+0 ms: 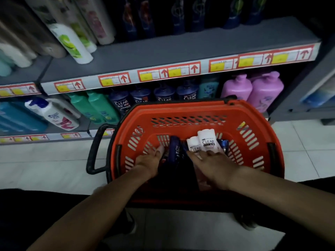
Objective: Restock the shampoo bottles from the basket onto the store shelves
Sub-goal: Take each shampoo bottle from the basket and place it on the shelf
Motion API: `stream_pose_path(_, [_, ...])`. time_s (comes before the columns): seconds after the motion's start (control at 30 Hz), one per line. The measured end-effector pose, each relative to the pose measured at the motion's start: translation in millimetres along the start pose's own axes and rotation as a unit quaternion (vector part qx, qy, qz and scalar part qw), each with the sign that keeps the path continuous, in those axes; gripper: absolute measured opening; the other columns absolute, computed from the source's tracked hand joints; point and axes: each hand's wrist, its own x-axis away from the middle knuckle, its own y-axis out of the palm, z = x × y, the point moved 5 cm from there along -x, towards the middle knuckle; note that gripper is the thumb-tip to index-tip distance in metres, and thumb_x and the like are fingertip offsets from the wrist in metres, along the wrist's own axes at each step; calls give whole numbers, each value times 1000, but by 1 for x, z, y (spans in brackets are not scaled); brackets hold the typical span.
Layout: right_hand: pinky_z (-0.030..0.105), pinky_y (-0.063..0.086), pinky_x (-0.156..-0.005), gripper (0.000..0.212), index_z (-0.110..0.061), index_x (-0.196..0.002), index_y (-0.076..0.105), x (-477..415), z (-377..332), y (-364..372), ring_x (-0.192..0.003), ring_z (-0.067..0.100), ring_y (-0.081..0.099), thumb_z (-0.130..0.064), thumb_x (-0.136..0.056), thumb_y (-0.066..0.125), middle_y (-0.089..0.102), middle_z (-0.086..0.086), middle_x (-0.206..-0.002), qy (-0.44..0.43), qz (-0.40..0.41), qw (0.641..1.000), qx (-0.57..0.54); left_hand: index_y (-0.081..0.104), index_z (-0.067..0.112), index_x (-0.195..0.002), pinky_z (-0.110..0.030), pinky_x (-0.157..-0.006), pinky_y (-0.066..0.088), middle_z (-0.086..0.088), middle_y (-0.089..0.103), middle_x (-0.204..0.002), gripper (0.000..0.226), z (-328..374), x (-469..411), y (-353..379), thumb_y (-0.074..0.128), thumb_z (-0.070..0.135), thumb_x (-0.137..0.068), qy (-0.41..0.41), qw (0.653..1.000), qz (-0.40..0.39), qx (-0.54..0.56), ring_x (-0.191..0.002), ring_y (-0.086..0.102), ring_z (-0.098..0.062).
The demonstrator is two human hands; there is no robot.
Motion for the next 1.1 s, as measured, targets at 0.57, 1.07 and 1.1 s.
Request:
stream_pose_path(0.57, [55, 35, -111, 89, -15, -162, 0, 11, 0, 12, -142, 37, 38, -21, -96, 58, 20, 17, -165, -10, -16, 999, 44, 45, 25, -141, -36, -97, 51, -3, 62, -134, 58, 6, -5, -19, 70, 34, -90, -29, 999, 18, -1, -123, 62, -26])
stream_pose_path(1.07, [38, 47, -96, 86, -22, -161, 11, 26, -5, -52, -130, 32, 52, -38, -93, 62, 45, 8, -149, 25, 59, 994, -90, 75, 29, -119, -26, -78, 54, 1, 72, -119, 60, -62, 87, -105, 88, 26, -60, 3, 772, -3, 635, -104, 70, -21])
stream_pose_path(1.1, [36, 48, -95, 82, -21, -160, 16, 27, -5, -57, -129, 29, 53, -41, -95, 61, 48, 7, -146, 34, 67, 989, -129, 75, 32, -119, -30, -82, 56, -1, 75, -120, 61, -61, 94, -102, 87, 26, -59, 14, 743, -8, 669, -105, 72, -23])
